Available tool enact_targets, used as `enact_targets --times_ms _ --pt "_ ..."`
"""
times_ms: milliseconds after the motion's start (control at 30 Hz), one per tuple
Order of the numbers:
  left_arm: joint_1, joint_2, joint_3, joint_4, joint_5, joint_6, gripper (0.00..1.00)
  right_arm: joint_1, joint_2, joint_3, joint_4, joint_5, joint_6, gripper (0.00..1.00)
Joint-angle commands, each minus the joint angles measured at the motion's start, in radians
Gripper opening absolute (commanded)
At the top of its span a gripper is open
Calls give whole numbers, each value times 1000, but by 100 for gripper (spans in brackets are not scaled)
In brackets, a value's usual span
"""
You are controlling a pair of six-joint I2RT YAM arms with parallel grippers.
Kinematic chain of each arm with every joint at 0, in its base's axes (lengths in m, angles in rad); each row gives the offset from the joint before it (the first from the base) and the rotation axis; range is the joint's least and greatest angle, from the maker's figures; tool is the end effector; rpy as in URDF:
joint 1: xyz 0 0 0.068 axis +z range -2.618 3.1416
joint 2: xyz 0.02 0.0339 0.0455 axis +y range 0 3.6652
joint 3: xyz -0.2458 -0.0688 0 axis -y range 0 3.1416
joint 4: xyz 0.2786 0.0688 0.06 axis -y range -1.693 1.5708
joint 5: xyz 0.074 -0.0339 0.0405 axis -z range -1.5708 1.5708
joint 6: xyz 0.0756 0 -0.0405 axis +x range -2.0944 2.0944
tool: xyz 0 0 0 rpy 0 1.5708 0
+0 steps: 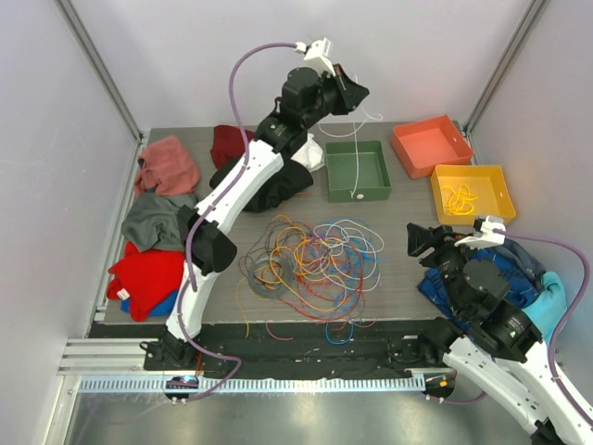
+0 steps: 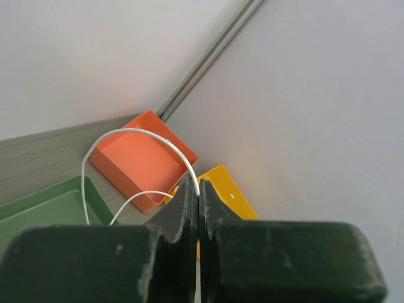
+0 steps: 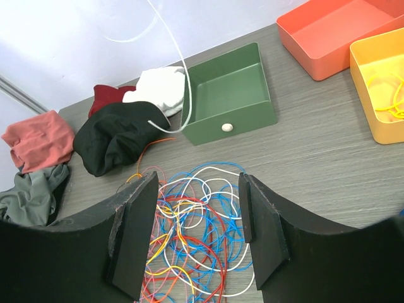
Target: Untangle the cables
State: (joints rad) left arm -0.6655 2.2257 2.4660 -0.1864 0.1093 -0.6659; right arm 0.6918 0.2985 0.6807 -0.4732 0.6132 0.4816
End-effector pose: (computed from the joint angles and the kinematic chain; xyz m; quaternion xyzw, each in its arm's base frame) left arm 0.4472 -0.3615 0.4411 0.0395 0.6868 -0.4772 0.5469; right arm 0.1482 0.0663 0.3330 0.1285 0.7216 0.1702 0.6587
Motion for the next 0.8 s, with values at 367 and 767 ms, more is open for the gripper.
enact_targets --times_ms 367,767 --pt "17 264 30 127 -33 -15 2 3 -2 -17 27 33 29 61" --pt "18 224 -133 50 -5 20 45 2 24 -3 33 11 51 62"
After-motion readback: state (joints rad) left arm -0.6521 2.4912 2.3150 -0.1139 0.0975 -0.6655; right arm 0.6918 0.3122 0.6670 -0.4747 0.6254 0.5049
